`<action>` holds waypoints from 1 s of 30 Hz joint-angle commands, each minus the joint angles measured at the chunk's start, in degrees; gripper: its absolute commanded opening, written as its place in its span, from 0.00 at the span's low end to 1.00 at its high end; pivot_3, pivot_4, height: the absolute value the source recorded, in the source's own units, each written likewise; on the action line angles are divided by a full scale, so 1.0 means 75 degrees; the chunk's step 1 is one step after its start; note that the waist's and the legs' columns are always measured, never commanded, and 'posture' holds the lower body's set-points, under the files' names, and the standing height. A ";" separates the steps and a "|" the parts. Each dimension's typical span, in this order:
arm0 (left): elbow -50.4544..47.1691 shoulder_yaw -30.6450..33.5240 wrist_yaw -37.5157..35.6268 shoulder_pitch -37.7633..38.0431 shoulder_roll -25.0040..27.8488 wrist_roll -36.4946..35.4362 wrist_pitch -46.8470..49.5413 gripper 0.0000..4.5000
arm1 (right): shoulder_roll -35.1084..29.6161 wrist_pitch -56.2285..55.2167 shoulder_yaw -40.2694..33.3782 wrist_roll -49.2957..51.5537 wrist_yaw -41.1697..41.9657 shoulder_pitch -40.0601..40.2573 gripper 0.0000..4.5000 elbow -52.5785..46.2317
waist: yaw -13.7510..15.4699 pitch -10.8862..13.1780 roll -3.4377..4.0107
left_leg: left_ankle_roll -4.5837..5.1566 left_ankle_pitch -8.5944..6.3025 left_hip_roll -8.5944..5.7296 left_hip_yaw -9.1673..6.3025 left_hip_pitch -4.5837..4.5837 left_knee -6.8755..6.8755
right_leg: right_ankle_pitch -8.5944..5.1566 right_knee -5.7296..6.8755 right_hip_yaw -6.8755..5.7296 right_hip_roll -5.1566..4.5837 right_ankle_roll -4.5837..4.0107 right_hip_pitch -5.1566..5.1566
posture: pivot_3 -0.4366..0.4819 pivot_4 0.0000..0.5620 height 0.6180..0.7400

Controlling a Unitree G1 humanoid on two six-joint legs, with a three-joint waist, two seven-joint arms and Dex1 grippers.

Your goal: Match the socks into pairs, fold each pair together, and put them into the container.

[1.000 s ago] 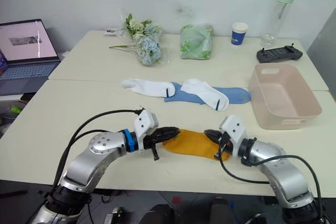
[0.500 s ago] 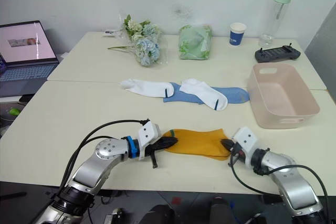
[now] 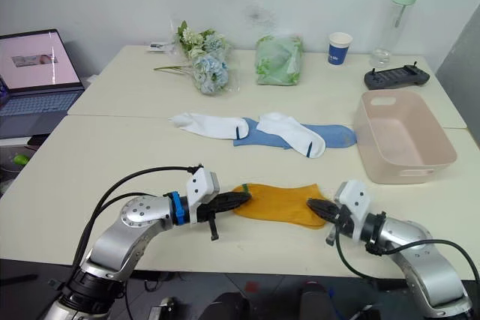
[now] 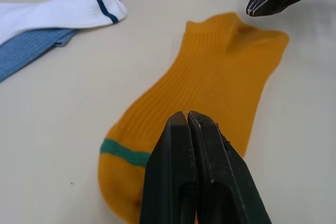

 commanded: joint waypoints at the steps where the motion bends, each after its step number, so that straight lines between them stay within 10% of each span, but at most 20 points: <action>1: 0.0070 -0.0148 0.0032 -0.0021 0.0102 0.0339 -0.0098 0.01 | -0.0205 -0.0180 0.0118 -0.0365 0.0052 0.0142 0.00 0.0104 | 0.0007 0.0000 0.0000 | 0.0000 0.0000 -0.0001 0.0000 -0.0001 0.0000 | 0.0000 -0.0001 0.0000 0.0000 0.0000 0.0000 | 0.48 0.27 1.00; 11: 0.0131 0.0418 -0.0110 0.0129 0.0335 0.0047 -0.0193 0.01 | -0.0471 -0.0543 -0.1010 0.0414 0.0543 0.0688 0.00 0.0218 | 0.0007 0.0000 -0.0001 | 0.0001 0.0000 0.0003 0.0000 0.0005 0.0000 | 0.0000 0.0000 0.0000 0.0000 0.0001 0.0005 | 0.48 0.27 1.00; 18: -0.0331 0.2239 0.1004 -0.0228 -0.0133 -0.1404 0.1218 0.01 | -0.0109 0.0415 -0.1935 0.1229 -0.0527 -0.0934 0.00 0.0156 | -0.0018 0.0001 0.0000 | 0.0000 0.0000 0.0006 -0.0002 0.0003 0.0004 | 0.0000 0.0002 0.0000 0.0003 0.0000 0.0003 | 0.48 0.27 1.00; 30: 0.1479 0.3035 0.2783 0.0205 -0.0716 -0.0113 -0.0858 0.83 | 0.0722 -0.0559 -0.1203 -0.0320 -0.1349 -0.1667 0.92 0.1769 | 0.0016 0.0000 -0.0001 | -0.0002 0.0001 -0.0002 -0.0002 -0.0014 0.0003 | 0.0001 -0.0009 -0.0001 -0.0005 -0.0001 -0.0011 | 0.48 0.27 1.00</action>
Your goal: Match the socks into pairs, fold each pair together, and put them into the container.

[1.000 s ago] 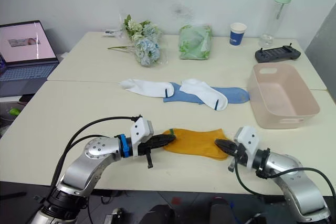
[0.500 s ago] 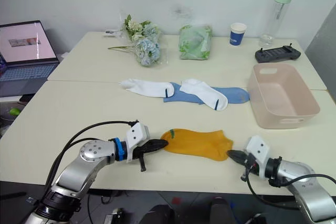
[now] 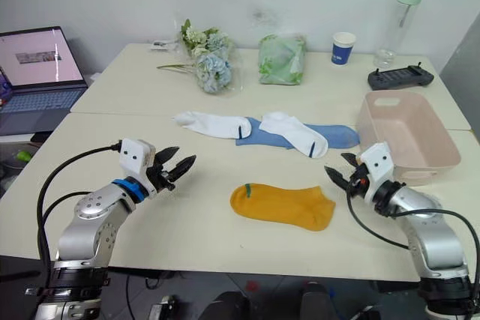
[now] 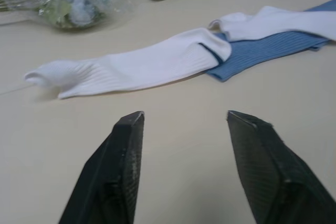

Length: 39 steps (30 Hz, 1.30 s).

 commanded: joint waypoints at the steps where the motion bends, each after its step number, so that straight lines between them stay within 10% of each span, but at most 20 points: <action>1: -0.0112 0.0094 0.0183 0.0317 -0.0145 0.0106 -0.0343 0.90 | 0.0123 -0.0441 -0.0025 -0.0174 -0.0031 -0.0022 0.99 0.0244 | -0.0004 0.0000 0.0000 | 0.0000 0.0000 0.0001 0.0000 0.0001 0.0000 | 0.0000 0.0002 0.0000 0.0000 0.0000 0.0000 | 0.48 0.27 1.00; 26: -0.0189 -0.0005 -0.0039 0.0262 -0.0062 0.0142 -0.0325 0.99 | 0.0026 -0.0388 -0.0028 -0.0338 0.0171 -0.0075 1.00 0.0085 | -0.0020 0.0000 0.0001 | 0.0000 0.0000 0.0003 0.0001 0.0007 0.0000 | 0.0000 0.0013 0.0001 0.0003 -0.0001 0.0000 | 0.48 0.27 1.00; 39: -0.3005 -0.0748 -0.2351 0.0554 0.1455 -0.1634 0.1898 0.99 | -0.1405 0.3025 -0.0266 0.1280 0.1114 0.1068 1.00 -0.1395 | -0.0023 0.0002 0.0005 | 0.0003 -0.0001 0.0005 0.0002 0.0006 -0.0004 | 0.0000 0.0007 0.0002 0.0003 -0.0001 0.0006 | 0.48 0.27 1.00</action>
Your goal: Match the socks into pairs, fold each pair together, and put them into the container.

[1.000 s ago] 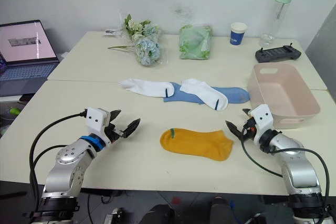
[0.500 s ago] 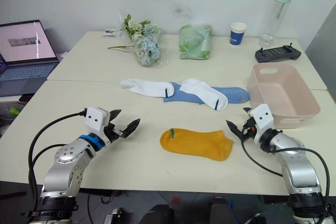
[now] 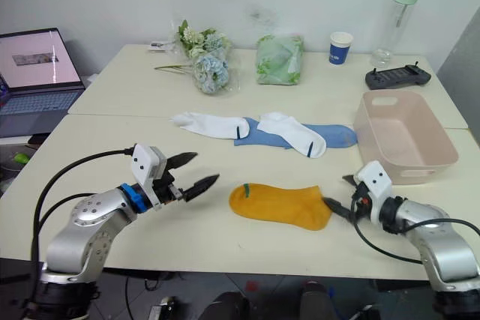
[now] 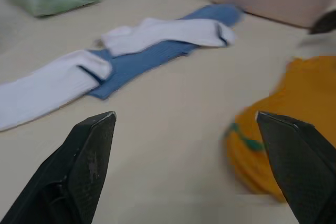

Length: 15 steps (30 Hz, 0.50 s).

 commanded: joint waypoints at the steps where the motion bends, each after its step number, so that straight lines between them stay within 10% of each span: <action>1: -0.0361 -0.0081 -0.0176 -0.0109 0.0112 -0.0158 0.0132 0.99 | -0.0195 0.0481 0.0287 -0.0052 -0.0086 0.0021 1.00 -0.0384 | -0.0002 0.0000 0.0000 | 0.0000 0.0000 0.0000 0.0000 0.0001 0.0000 | 0.0000 0.0001 -0.0001 0.0000 0.0000 0.0002 | 0.48 0.27 1.00; 7: -0.0364 -0.0264 -0.0001 -0.0075 -0.0053 -0.0014 0.0051 1.00 | 0.0008 0.0510 0.0943 -0.0141 -0.0087 0.0099 0.96 -0.0587 | -0.0018 -0.0008 -0.0014 | 0.0000 0.0000 0.0006 0.0003 0.0011 -0.0001 | 0.0000 0.0002 -0.0001 0.0007 0.0000 0.0006 | 0.48 0.27 1.00; 15: -0.0376 -0.0311 0.0049 -0.0021 -0.0082 -0.0011 0.0021 1.00 | 0.0153 0.0719 0.0859 0.0072 -0.0075 -0.0144 0.43 -0.0566 | -0.0010 -0.0007 -0.0013 | 0.0000 0.0000 0.0005 -0.0001 0.0009 -0.0001 | 0.0000 -0.0001 -0.0002 0.0006 0.0000 0.0006 | 0.48 0.27 1.00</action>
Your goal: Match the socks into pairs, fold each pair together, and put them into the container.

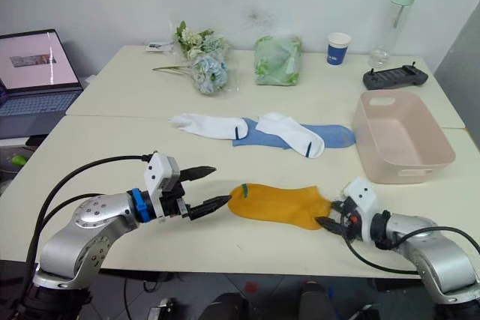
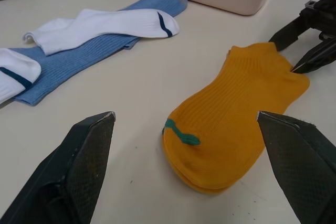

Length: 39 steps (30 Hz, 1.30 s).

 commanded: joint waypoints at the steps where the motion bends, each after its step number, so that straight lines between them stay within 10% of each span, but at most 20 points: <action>1: -0.0232 0.0004 -0.0002 -0.0049 0.0005 0.0022 -0.0123 1.00 | -0.0023 0.0050 0.0050 0.0085 0.0089 -0.0129 0.34 0.0033 | 0.0000 0.0000 0.0001 | 0.0000 0.0000 0.0000 0.0001 0.0000 0.0000 | 0.0000 0.0000 0.0000 0.0000 0.0000 0.0000 | 0.48 0.27 1.00; 6: -0.0129 -0.0277 -0.0089 -0.0189 -0.0110 0.0123 -0.0228 1.00 | 0.0000 0.0054 -0.0252 0.0319 0.0269 -0.0329 0.00 0.0552 | 0.0013 0.0000 0.0000 | 0.0000 0.0000 -0.0001 0.0000 -0.0001 0.0000 | 0.0000 0.0000 0.0000 0.0000 0.0000 0.0000 | 0.48 0.27 1.00; 11: 0.0297 -0.1146 -0.0374 -0.0912 -0.0534 0.0457 -0.0483 1.00 | -0.0483 -0.0163 -0.0308 0.0266 0.0779 -0.0838 0.00 0.1258 | 0.0026 0.0002 -0.0001 | 0.0001 0.0000 -0.0007 0.0004 -0.0003 0.0006 | 0.0000 -0.0002 0.0002 -0.0003 0.0000 0.0004 | 0.48 0.27 1.00; 27: 0.3441 -0.3217 -0.0851 -0.2589 -0.2131 0.2338 -0.1695 0.03 | -0.0884 0.0149 -0.0141 0.0532 0.1488 -0.1743 0.00 0.1419 | 0.0016 0.0004 0.0001 | -0.0001 0.0001 -0.0008 0.0003 -0.0015 0.0011 | 0.0001 -0.0004 -0.0003 -0.0005 0.0001 -0.0004 | 0.48 0.27 1.00; 39: 0.3547 -0.3402 -0.1032 -0.2214 -0.2102 0.2737 -0.1652 0.01 | 0.0382 0.2324 -0.0742 0.3412 0.0822 -0.2764 0.00 0.0102 | 0.0010 0.0000 0.0000 | -0.0001 0.0001 -0.0007 -0.0006 -0.0012 0.0015 | 0.0001 -0.0001 -0.0007 -0.0005 0.0001 0.0001 | 0.48 0.27 1.00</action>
